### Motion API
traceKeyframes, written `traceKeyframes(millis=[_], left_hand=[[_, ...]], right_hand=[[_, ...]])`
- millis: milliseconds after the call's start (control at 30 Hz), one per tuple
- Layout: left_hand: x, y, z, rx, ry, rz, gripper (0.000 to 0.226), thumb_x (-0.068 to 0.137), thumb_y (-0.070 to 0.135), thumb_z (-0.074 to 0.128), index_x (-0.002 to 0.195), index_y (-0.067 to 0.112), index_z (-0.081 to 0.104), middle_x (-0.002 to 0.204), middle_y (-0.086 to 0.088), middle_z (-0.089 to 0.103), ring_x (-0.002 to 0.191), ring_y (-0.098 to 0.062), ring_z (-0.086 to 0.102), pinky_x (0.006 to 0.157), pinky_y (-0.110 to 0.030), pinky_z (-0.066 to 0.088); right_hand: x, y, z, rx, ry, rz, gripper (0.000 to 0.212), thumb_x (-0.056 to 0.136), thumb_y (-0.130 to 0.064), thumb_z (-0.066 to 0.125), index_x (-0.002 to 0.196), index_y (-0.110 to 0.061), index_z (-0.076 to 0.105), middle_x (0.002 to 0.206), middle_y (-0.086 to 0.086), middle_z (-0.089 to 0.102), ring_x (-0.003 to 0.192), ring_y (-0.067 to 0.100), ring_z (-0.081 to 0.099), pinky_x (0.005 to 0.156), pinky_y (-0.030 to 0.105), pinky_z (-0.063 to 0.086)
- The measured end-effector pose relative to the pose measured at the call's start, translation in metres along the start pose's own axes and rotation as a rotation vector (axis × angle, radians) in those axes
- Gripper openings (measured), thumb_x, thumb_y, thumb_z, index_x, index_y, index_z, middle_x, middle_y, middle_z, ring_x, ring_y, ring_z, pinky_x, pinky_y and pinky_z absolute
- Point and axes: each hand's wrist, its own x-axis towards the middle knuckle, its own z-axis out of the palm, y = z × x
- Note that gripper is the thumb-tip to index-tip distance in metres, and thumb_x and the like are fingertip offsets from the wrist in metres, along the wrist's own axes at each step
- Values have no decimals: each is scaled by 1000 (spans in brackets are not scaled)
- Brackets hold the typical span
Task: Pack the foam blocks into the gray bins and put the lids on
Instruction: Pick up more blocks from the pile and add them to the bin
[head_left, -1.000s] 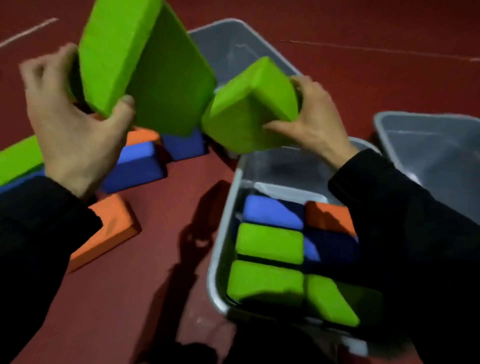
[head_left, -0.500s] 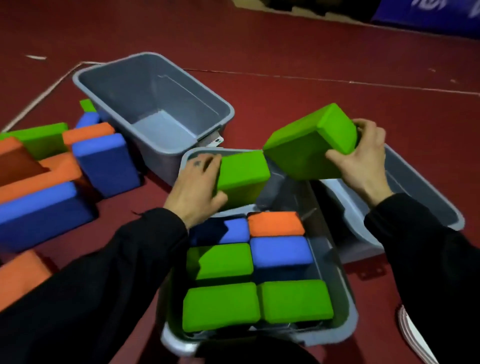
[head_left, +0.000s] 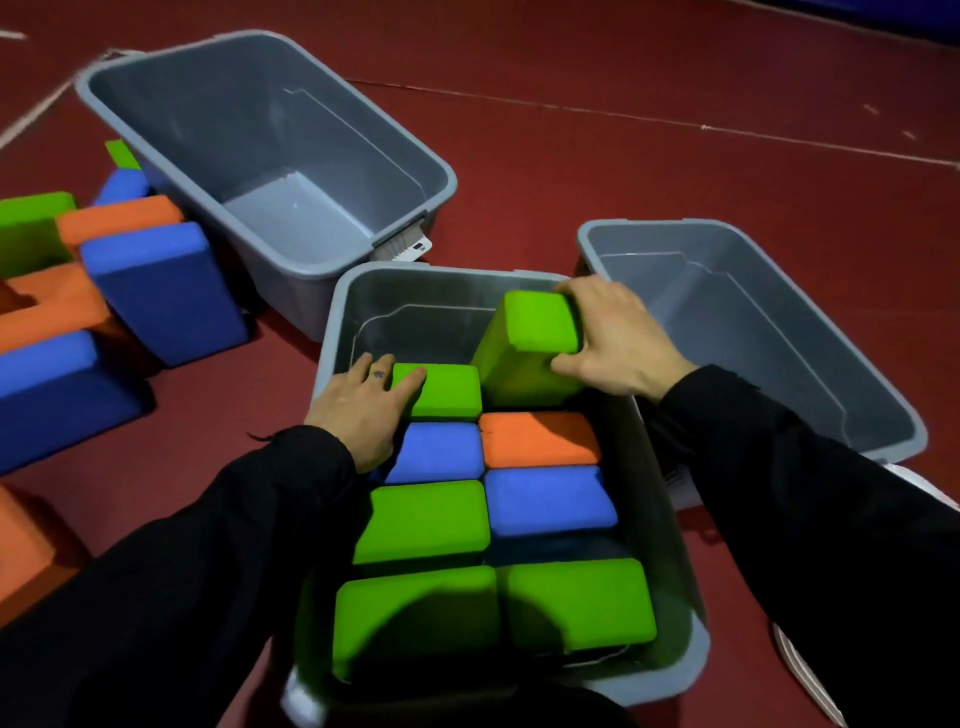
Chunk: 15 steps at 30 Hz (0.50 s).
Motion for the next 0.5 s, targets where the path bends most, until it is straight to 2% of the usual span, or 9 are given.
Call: traceKeyframes(millis=[167, 333, 500], left_hand=[[0, 4, 3, 55, -37, 2, 81, 94, 36, 42, 162, 29, 0, 168, -17, 11, 153, -38, 18, 116, -47, 28], [-4, 10, 9, 71, 12, 4, 72, 97, 33, 35, 162, 22, 6, 170, -13, 5, 156, -34, 9, 116, -50, 26], [-4, 9, 8, -48, 95, 81, 68, 93, 28, 43, 155, 10, 23, 163, -13, 24, 152, -31, 21, 117, -49, 31]], right_hand=[[0, 13, 30, -28, -183, -107, 93, 62, -62, 58, 147, -30, 39, 130, 5, 53, 112, 32, 54, 99, 45, 43], [13, 18, 48, -108, -202, -159, 96, 66, -64, 51, 152, -26, 36, 133, 9, 53, 114, 36, 53, 103, 47, 39], [7, 20, 63, -218, -238, -189, 96, 70, -64, 44, 155, -20, 28, 145, 9, 48, 124, 38, 48, 113, 53, 31]])
